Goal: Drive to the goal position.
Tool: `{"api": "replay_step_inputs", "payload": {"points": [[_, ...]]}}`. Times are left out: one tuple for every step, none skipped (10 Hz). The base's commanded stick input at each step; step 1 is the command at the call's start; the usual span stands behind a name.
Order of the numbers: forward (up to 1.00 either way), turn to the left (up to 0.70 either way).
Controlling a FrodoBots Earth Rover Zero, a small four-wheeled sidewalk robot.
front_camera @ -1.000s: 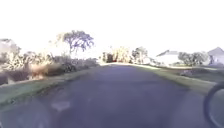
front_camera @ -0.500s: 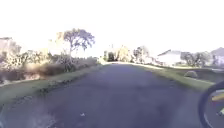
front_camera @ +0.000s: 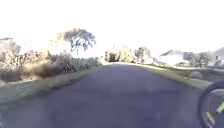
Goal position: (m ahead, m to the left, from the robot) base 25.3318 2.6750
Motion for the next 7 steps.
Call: {"api": "replay_step_inputs", "payload": {"points": [[1.00,0.00],[1.00,0.00],[1.00,0.00],[1.00,0.00],[1.00,0.00],[1.00,0.00],[1.00,0.00]]}}
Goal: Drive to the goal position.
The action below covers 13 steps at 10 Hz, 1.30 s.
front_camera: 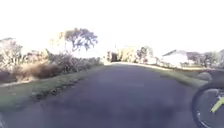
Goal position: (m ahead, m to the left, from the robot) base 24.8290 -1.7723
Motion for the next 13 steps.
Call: {"api": "replay_step_inputs", "payload": {"points": [[1.00,0.00],[1.00,0.00],[1.00,0.00],[1.00,0.00],[1.00,0.00],[1.00,0.00],[1.00,0.00],[1.00,0.00],[1.00,0.00],[1.00,0.00],[1.00,0.00],[1.00,0.00],[1.00,0.00]]}}
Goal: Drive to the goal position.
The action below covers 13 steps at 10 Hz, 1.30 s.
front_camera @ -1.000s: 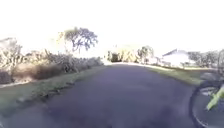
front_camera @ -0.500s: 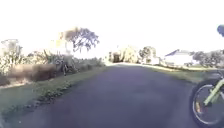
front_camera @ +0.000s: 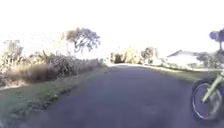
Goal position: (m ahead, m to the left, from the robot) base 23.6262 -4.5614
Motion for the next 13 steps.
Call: {"api": "replay_step_inputs", "payload": {"points": [[1.00,0.00],[1.00,0.00],[1.00,0.00],[1.00,0.00],[1.00,0.00],[1.00,0.00],[1.00,0.00],[1.00,0.00],[1.00,0.00],[1.00,0.00],[1.00,-0.07],[1.00,-0.21],[1.00,-0.35]]}}
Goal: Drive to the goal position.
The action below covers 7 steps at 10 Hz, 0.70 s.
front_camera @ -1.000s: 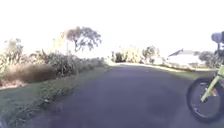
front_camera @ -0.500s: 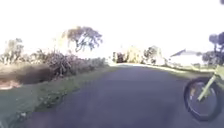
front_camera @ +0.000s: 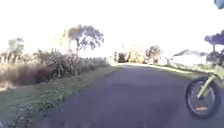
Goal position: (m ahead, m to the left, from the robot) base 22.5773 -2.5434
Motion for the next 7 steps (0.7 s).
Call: {"api": "replay_step_inputs", "payload": {"points": [[1.00,-0.32],[1.00,-0.19],[1.00,-0.06],[1.00,0.00],[1.00,0.00],[1.00,0.00],[1.00,0.00]]}}
